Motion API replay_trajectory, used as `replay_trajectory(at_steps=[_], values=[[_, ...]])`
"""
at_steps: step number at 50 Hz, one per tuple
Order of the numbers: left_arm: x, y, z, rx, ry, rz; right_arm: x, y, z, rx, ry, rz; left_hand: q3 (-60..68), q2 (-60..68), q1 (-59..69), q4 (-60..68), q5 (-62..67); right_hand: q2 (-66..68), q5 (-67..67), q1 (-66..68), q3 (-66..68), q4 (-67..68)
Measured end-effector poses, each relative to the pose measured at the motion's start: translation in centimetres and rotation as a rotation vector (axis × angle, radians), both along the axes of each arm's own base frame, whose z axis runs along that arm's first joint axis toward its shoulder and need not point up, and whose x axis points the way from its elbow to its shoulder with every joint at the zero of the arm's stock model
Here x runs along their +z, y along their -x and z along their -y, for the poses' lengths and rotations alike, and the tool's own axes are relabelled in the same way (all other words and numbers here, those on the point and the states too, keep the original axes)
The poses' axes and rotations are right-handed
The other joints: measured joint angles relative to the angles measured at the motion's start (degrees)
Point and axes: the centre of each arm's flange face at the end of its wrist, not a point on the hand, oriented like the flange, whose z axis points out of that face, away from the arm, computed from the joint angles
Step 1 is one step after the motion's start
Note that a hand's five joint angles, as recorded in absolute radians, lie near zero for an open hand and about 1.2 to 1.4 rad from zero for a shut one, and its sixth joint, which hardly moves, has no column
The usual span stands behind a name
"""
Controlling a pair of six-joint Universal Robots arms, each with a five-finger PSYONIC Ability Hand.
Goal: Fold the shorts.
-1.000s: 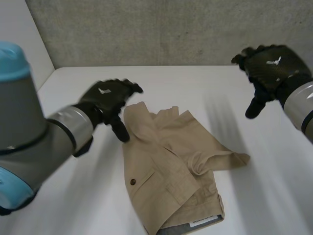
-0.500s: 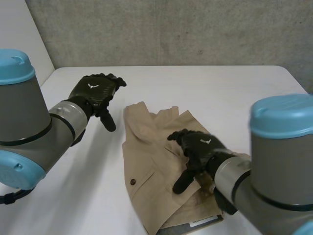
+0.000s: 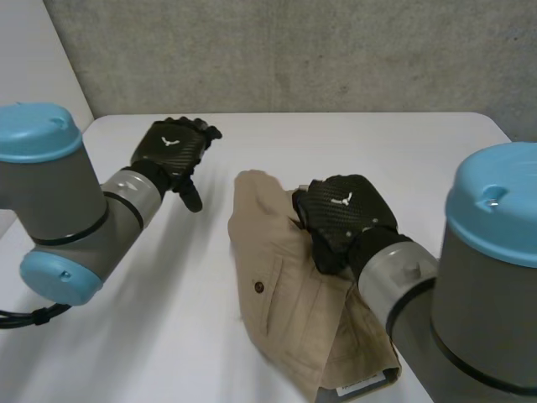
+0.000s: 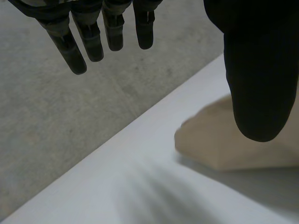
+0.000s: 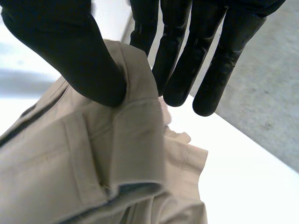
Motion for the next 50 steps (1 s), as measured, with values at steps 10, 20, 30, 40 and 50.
replay_trajectory(at_steps=[10,20,30,40,50], values=[[-5.0,2.2,0.7,-0.172,0.044,0.199,0.5,2.0,-4.2,0.19,0.004,-0.313,0.0,0.0,0.0,-0.01,0.0,0.0,0.0,0.0,0.0,0.0],[-8.0,4.6,0.8,-0.271,0.085,0.272,1.2,2.8,-6.0,0.287,0.007,-0.32,0.0,0.0,0.0,-0.05,0.0,0.0,0.0,0.0,0.0,0.0],[-8.0,7.2,0.0,-0.41,0.18,0.212,0.5,2.6,-6.1,0.3,0.001,-0.3,0.0,0.0,0.0,-0.05,0.0,0.0,0.0,0.33,0.0,0.0],[-9.2,8.1,0.1,-0.494,0.194,0.186,0.5,2.2,-4.8,0.252,0.009,-0.241,49.42,50.26,51.92,50.02,48.33,0.0,0.0,1.46,0.0,0.0],[-5.7,8.5,3.4,-0.359,0.335,0.133,1.3,2.2,1.2,0.097,0.057,-0.193,55.37,56.17,52.58,55.77,51.58,0.0,0.0,1.96,0.0,0.27]])
